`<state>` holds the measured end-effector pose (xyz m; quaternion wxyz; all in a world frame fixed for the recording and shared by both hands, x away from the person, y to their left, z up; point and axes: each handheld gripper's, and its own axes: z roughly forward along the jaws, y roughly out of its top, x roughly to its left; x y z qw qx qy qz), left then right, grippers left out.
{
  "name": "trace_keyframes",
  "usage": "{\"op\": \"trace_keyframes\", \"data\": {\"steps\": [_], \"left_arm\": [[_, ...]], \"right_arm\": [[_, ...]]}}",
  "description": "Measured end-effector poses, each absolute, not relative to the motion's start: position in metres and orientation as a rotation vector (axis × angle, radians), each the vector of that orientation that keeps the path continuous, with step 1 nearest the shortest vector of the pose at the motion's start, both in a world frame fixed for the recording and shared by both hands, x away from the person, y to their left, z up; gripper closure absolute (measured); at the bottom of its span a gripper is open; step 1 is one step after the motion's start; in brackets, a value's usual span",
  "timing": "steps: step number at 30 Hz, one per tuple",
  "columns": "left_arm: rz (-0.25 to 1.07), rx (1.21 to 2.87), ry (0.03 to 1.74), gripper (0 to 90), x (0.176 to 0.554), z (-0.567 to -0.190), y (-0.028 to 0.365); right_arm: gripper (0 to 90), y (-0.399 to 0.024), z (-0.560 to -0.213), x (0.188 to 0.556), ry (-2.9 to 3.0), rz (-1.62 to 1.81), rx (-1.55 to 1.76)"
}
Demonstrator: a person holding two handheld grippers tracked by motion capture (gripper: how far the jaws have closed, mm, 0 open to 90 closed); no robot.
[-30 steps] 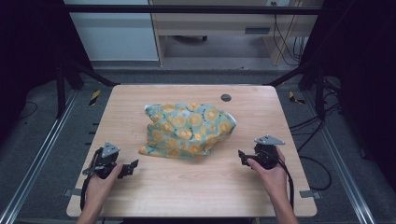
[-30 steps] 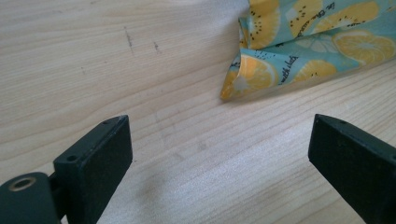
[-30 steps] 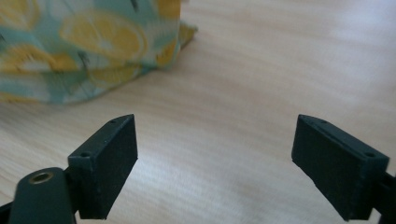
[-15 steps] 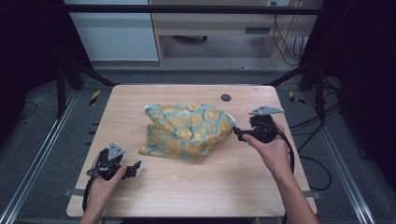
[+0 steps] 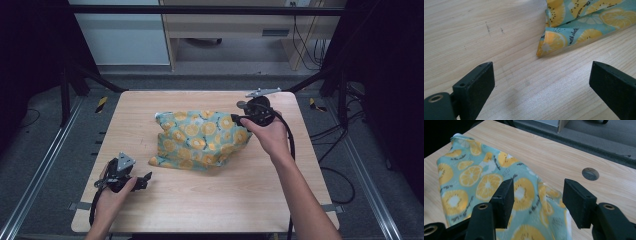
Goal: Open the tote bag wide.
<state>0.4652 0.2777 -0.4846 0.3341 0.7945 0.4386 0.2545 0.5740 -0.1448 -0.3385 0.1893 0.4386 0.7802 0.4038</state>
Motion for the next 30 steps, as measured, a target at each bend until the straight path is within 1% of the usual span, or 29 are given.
{"op": "trace_keyframes", "data": {"steps": [9,15,16,18,19,21,24,26,27,30], "left_arm": [[0.658,2.071,1.144,5.9,0.465,-0.485,0.277],[0.654,2.074,1.143,5.9,0.465,-0.485,0.277],[0.653,2.074,1.142,5.9,0.465,-0.484,0.277],[0.655,2.072,1.141,5.9,0.465,-0.484,0.277],[0.651,2.075,1.141,5.9,0.466,-0.485,0.277],[0.648,2.079,1.144,5.9,0.466,-0.486,0.277],[0.650,2.073,1.145,6.0,0.465,-0.485,0.277],[0.655,2.074,1.141,6.0,0.465,-0.484,0.277],[0.655,2.072,1.141,6.0,0.465,-0.484,0.277],[0.652,2.068,1.145,6.0,0.465,-0.485,0.278]], "right_arm": [[41.8,-0.122,-0.353,0.598,2.221,1.117,1.282],[41.2,-0.116,-0.365,0.607,2.259,1.088,1.323],[42.9,-0.114,-0.366,0.608,2.265,1.081,1.324],[51.6,-0.114,-0.368,0.609,2.253,1.078,1.326],[53.9,-0.112,-0.371,0.610,2.272,1.083,1.332],[53.4,-0.109,-0.373,0.610,2.305,1.064,1.324],[49.7,-0.104,-0.375,0.610,2.319,1.044,1.320],[51.2,-0.103,-0.376,0.610,2.330,1.017,1.327],[53.1,-0.102,-0.377,0.611,2.336,0.998,1.322],[70.1,-0.101,-0.378,0.610,2.356,0.965,1.317]]}}
